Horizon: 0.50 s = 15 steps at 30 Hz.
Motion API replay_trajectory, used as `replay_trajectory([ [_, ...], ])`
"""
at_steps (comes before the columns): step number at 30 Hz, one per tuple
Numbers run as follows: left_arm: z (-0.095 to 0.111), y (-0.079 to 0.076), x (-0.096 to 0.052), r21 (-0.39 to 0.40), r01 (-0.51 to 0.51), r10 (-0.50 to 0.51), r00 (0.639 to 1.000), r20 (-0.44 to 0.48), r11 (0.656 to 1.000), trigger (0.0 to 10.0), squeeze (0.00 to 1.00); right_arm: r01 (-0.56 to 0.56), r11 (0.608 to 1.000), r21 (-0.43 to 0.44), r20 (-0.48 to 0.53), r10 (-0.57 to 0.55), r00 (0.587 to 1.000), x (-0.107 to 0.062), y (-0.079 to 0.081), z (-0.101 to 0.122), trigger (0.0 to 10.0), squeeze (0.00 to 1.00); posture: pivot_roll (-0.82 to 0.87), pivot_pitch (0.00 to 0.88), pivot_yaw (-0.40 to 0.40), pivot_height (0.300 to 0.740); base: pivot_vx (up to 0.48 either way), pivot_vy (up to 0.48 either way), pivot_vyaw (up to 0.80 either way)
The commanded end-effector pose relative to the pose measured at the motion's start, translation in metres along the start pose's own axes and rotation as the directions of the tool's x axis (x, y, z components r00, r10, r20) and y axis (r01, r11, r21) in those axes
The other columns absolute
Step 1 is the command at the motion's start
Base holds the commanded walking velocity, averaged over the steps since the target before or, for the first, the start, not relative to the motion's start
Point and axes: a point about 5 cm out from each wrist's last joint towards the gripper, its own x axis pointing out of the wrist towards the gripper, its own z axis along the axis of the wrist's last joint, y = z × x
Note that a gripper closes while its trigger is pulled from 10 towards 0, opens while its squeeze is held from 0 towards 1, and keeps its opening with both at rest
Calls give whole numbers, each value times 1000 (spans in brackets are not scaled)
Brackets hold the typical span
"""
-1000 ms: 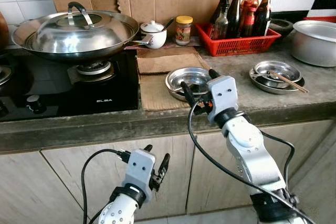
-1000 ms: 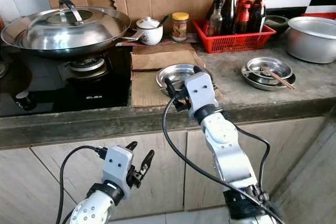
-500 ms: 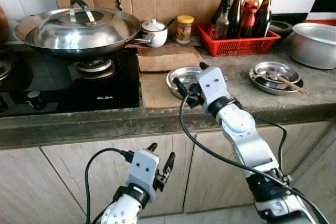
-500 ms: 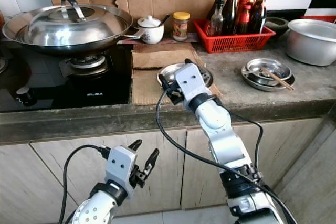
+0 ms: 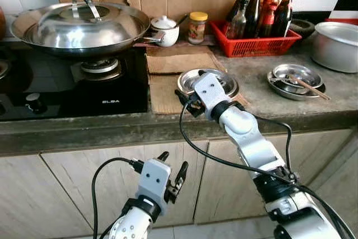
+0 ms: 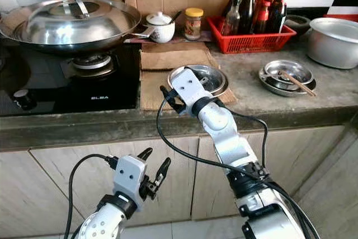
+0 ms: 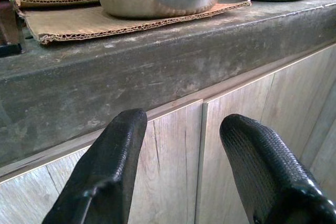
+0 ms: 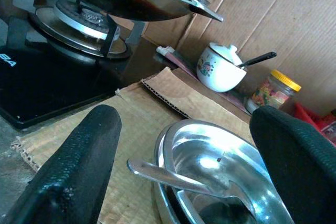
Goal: Kitchen organization
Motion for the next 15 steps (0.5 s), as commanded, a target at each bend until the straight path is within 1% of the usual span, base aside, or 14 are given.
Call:
replay_trajectory([
  [1, 5, -2, 0, -8, 2, -2, 1000, 26, 1000, 10000, 0, 3, 999, -32, 18, -2, 1000, 4, -3, 6, 10000, 0, 71, 0, -80, 740, 0, 0, 0],
  [2, 5, -2, 0, -8, 2, -2, 1000, 26, 1000, 10000, 0, 3, 999, -32, 18, -2, 1000, 4, -3, 6, 10000, 0, 71, 0, -80, 740, 0, 0, 0],
  [4, 5, -2, 0, -7, 1, -1, 1000, 26, 1000, 10000, 0, 4, 995, -95, 11, -3, 1000, 8, -5, 5, 10000, 0, 70, 2, -79, 740, 0, 0, 0],
  [6, 6, -2, 0, -6, 1, -1, 1000, 26, 1000, 10000, 0, 4, 992, -128, -3, -4, 1000, 9, -5, 3, 10000, 0, 70, 2, -79, 740, 0, 0, 0],
  [11, 6, -1, 0, -5, 0, 0, 1000, 26, 1000, 10000, 0, -7, 987, -162, -26, 3, 1000, 11, -2, -1, 10000, 0, 71, 5, -80, 740, 0, 0, 0],
  [15, 6, -1, 0, -4, 0, 1, 1000, 26, 1000, 10000, 0, -6, 987, -159, -36, 0, 999, 11, -2, -2, 10000, 0, 73, 7, -82, 740, 0, 0, 0],
])
